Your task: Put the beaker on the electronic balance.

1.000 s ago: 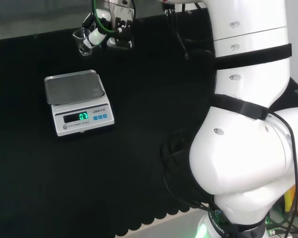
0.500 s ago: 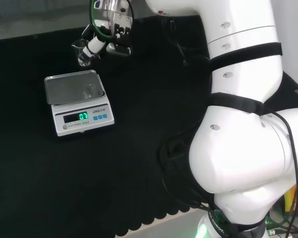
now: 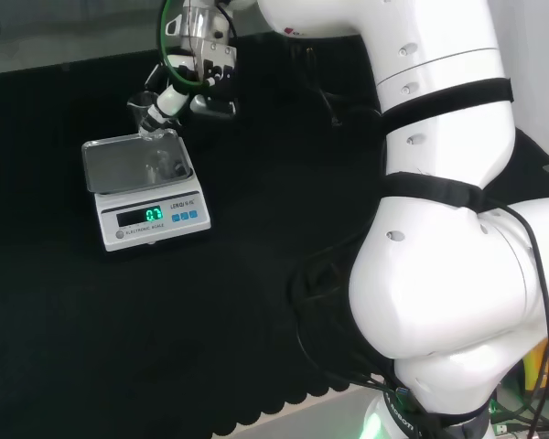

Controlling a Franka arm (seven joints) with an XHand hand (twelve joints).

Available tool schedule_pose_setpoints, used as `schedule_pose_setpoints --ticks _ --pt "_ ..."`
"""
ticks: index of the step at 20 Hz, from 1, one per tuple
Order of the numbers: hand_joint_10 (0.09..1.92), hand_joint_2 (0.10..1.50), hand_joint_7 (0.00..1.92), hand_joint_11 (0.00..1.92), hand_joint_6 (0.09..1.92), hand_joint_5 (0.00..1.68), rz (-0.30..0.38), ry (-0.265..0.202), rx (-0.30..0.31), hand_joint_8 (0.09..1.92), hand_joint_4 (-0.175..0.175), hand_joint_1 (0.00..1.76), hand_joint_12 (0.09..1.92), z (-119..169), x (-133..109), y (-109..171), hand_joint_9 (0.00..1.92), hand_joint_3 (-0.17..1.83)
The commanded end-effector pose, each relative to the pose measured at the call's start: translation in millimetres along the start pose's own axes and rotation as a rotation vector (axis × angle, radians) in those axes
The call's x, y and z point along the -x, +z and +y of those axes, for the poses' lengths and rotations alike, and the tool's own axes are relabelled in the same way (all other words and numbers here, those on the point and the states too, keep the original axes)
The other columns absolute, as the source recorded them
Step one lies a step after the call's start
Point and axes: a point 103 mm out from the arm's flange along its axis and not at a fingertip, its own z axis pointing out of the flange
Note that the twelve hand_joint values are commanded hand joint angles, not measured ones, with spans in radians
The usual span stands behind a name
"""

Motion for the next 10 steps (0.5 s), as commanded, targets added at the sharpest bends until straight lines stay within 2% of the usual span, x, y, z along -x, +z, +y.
schedule_pose_setpoints --ticks 1,10 --pt "0.1 0.66 1.64 1.14 0.68 1.27 -0.008 0.05 0.032 0.28 0.169 1.12 1.03 -7 -12 15 1.71 0.66" --pt "0.1 0.66 1.63 1.13 0.68 1.26 -0.002 0.058 0.012 0.27 0.17 1.12 1.03 -11 -15 35 1.71 0.66"
